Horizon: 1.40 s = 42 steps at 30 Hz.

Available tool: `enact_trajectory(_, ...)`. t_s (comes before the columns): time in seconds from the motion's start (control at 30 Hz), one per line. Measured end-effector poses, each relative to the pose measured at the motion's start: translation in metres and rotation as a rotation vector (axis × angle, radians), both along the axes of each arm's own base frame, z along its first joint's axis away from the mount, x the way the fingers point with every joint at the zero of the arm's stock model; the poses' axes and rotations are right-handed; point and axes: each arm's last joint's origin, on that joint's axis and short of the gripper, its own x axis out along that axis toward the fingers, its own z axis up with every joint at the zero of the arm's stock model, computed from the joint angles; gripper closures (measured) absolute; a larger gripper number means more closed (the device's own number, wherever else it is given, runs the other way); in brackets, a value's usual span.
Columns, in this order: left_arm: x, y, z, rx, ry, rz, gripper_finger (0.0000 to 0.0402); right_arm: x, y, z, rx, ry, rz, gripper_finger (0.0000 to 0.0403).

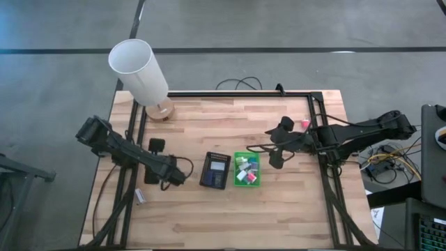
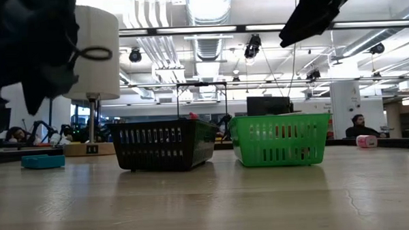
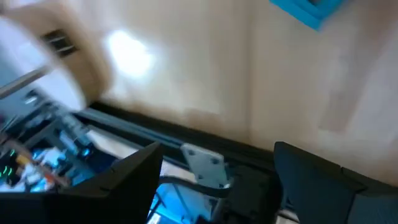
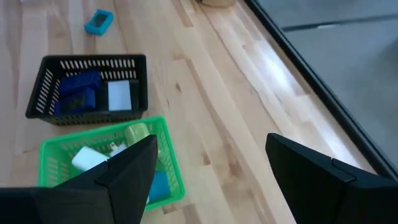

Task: Pick & Place Office items
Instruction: Put the blue digital clock into the black basket

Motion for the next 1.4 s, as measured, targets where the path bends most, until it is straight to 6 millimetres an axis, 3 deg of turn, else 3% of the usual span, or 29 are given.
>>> enact_trajectory(0.27,0.010,0.003,-0.021,-0.152,-0.099,-0.061,0.0087,0.002,0.000,-0.004,0.003,0.010,-0.003,0.0112)
enact_trajectory(0.6,0.046,-0.007,-0.011,-0.193,-0.318,-0.303,0.0087,0.005,0.001,-0.006,-0.008,0.019,0.005,0.0115)
enact_trajectory(1.0,0.044,-0.009,-0.013,-0.310,-0.281,-0.317,0.0087,0.006,0.001,-0.008,-0.022,0.018,0.017,0.0121)
enact_trajectory(1.4,0.036,-0.008,-0.019,-0.389,-0.166,-0.442,0.0087,0.005,0.001,-0.013,-0.042,0.042,0.031,0.0120)
